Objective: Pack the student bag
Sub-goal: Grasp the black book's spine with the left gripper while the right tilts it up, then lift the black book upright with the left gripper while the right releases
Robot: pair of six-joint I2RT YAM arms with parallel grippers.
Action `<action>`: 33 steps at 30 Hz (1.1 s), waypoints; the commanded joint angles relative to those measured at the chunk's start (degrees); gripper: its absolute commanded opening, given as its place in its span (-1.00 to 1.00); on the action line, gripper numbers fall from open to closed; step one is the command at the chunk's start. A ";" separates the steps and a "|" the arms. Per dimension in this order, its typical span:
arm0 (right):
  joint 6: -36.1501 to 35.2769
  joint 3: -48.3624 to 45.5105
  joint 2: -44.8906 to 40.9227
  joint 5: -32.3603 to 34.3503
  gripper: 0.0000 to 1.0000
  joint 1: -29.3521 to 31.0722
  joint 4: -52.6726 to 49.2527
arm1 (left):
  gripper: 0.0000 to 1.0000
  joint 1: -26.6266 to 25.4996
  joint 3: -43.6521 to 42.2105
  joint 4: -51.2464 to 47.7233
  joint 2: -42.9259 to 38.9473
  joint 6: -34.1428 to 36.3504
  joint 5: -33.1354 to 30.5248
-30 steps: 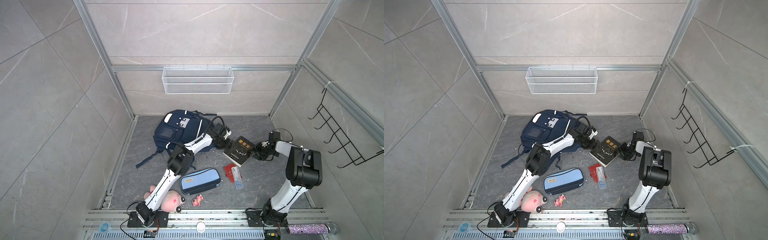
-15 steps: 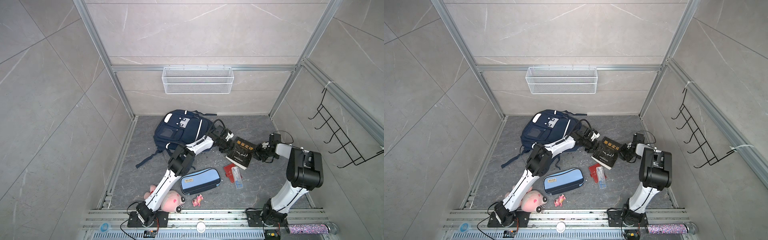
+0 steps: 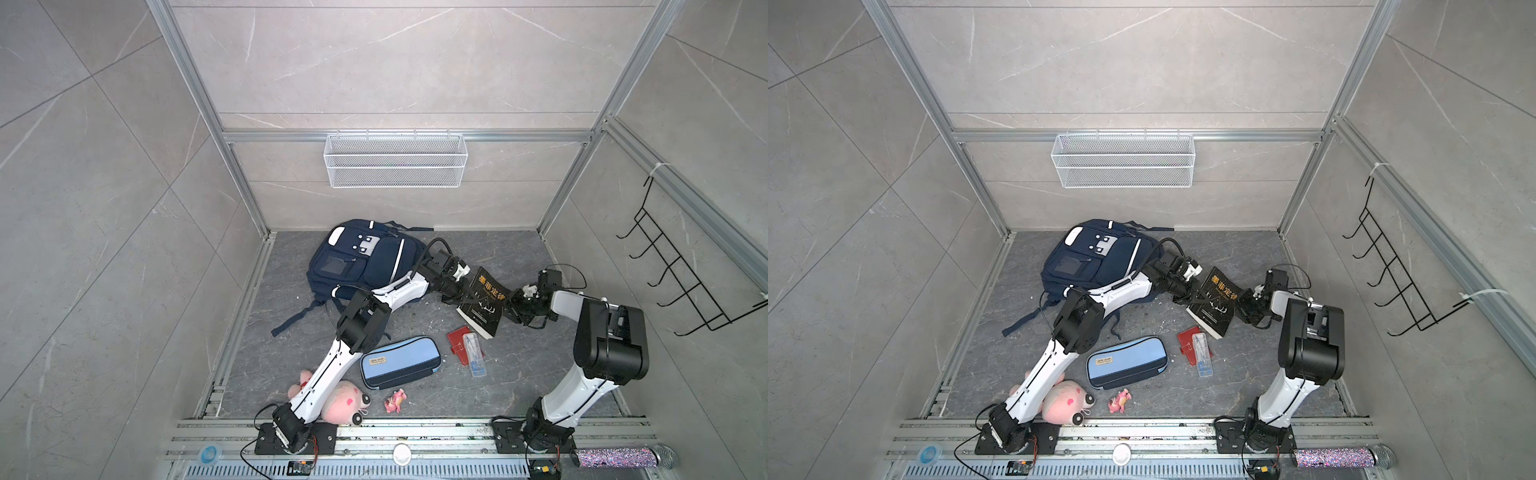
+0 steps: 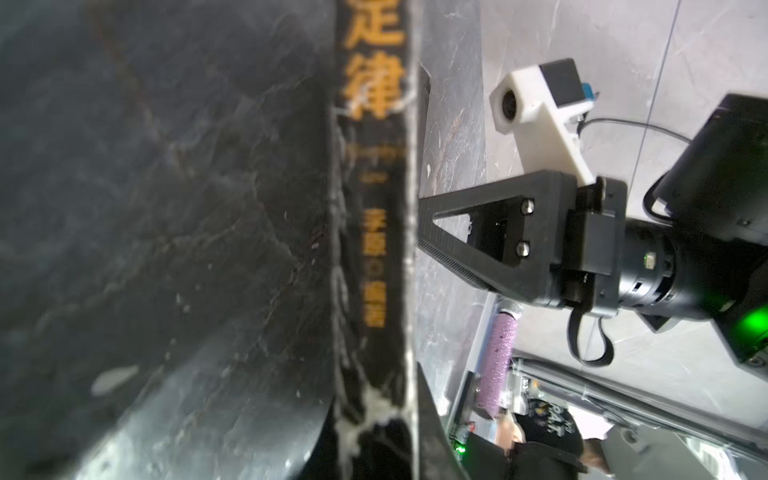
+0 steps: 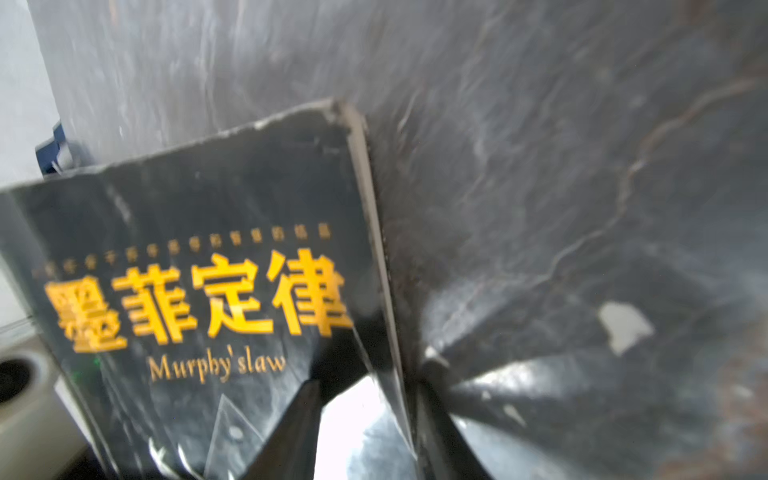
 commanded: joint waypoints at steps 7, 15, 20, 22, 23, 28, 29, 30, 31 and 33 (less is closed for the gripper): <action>-11.88 3.28 -18.58 -6.53 0.45 1.53 -2.37 | -1.00 6.12 -7.33 -1.50 -22.47 6.43 0.06; -18.63 18.00 -14.98 -22.38 0.57 9.29 4.77 | -1.00 11.06 -14.58 -12.57 -36.40 14.86 6.25; -24.09 35.97 -6.11 -28.36 0.72 12.79 -4.36 | -1.00 15.35 -25.31 -10.38 -46.26 13.51 10.12; -22.21 38.30 -4.59 -28.83 0.77 13.48 -2.35 | -1.00 17.93 -28.65 -11.05 -48.95 12.77 6.46; -20.30 38.31 -4.24 -29.87 0.79 13.96 0.62 | -1.00 18.29 -26.90 -17.25 -48.47 15.89 6.11; -25.61 47.24 0.77 -34.50 0.83 17.72 -6.09 | -1.00 17.93 -25.32 -20.18 -51.27 20.12 9.75; -27.28 49.40 2.16 -35.60 0.83 18.22 -8.55 | -1.00 18.29 -25.93 -20.35 -51.87 20.80 10.87; -27.81 50.55 3.18 -36.77 0.83 18.55 -9.47 | -1.00 18.56 -26.41 -20.62 -52.10 21.01 12.47; -27.79 51.23 4.13 -38.05 0.83 18.87 -9.65 | -1.00 18.65 -26.70 -21.31 -52.17 21.44 14.12; -27.85 52.16 5.68 -40.06 0.83 19.41 -10.06 | -1.00 18.66 -26.69 -22.22 -52.55 21.98 16.80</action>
